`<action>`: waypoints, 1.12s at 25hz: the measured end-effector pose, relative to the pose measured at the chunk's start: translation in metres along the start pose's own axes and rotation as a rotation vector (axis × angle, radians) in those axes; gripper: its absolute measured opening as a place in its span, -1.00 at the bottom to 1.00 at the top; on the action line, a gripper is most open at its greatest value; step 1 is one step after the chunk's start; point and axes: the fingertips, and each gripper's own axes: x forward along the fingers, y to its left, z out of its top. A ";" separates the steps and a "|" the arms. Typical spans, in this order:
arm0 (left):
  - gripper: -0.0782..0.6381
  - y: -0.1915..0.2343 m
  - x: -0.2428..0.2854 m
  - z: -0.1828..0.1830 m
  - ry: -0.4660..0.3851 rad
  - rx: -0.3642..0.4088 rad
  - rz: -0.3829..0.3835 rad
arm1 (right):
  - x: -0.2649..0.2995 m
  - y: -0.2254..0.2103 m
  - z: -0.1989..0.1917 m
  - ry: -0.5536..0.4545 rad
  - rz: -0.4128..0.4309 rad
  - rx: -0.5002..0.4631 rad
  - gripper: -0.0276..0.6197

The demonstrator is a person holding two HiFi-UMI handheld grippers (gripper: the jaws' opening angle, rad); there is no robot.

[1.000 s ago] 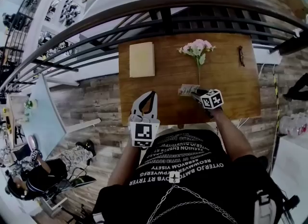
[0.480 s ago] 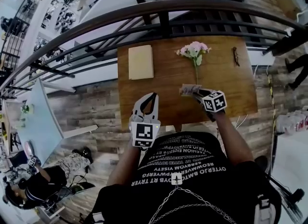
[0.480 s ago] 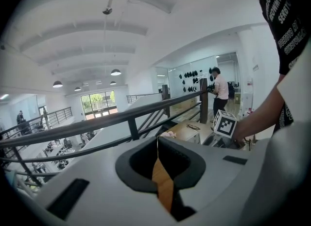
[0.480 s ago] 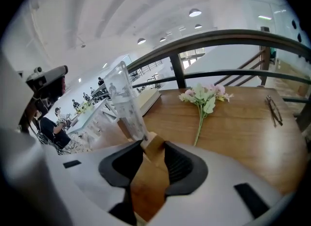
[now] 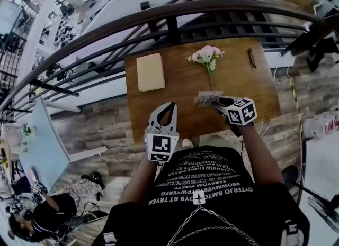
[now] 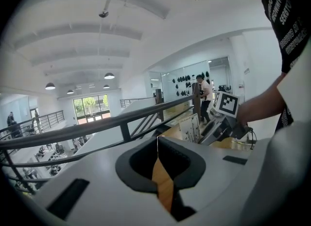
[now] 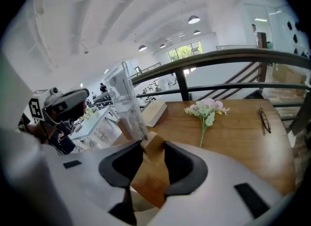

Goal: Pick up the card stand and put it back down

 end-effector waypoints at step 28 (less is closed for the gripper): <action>-0.70 0.002 -0.019 -0.007 -0.028 -0.013 -0.002 | -0.102 0.057 0.112 -0.183 0.031 -0.131 -0.47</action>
